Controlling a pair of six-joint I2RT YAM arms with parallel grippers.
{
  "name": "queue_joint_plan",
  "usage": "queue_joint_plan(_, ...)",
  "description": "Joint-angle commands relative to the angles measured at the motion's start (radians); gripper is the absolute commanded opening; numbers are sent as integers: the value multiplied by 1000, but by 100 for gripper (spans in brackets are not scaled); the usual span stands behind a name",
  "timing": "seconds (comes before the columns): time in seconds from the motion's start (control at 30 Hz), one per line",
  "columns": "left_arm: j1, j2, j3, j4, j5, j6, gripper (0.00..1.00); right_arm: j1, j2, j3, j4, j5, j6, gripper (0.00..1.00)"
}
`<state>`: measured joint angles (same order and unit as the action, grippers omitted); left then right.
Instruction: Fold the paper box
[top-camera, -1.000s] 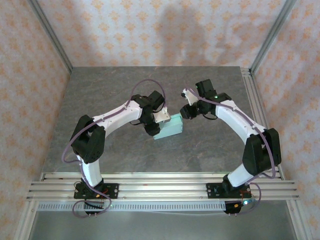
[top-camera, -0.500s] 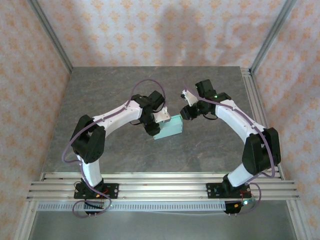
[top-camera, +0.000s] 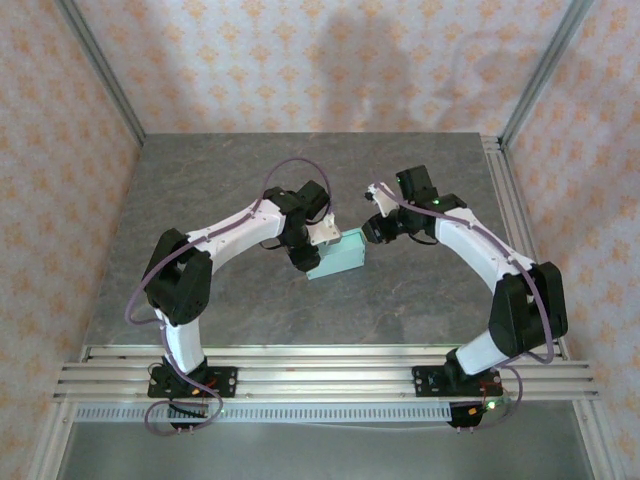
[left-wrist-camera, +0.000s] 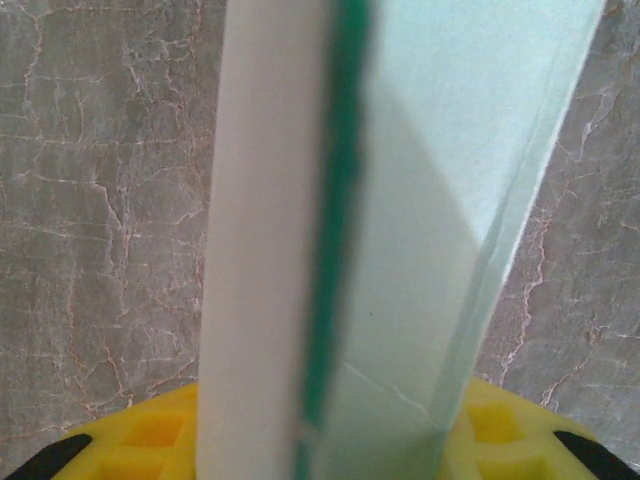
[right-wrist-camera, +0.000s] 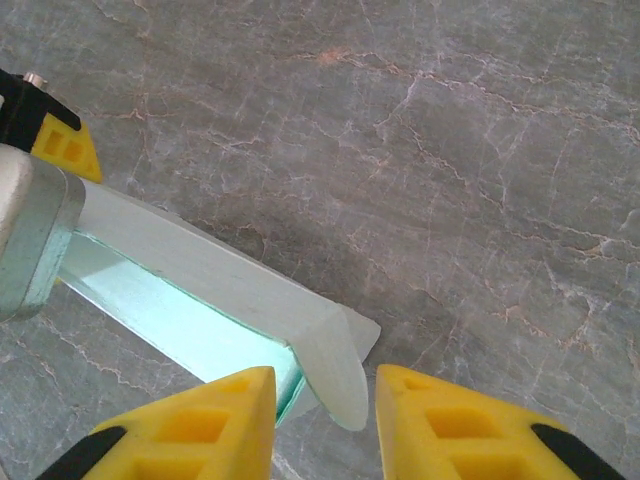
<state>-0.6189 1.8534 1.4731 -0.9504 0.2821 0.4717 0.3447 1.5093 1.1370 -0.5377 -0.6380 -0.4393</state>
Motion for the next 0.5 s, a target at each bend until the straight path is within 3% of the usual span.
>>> queue_joint_plan(0.0, 6, 34, 10, -74, 29, 13, 37, -10, -37, -28, 67, -53, -41, 34)
queue_joint_plan(0.17, 7, 35, 10, -74, 30, 13, 37, -12, -40, -56, 99, -56, -61, 31)
queue_joint_plan(0.47, 7, 31, 16, -81, 29, 15, 37, -15, -8, -49, 97, -50, -69, 15)
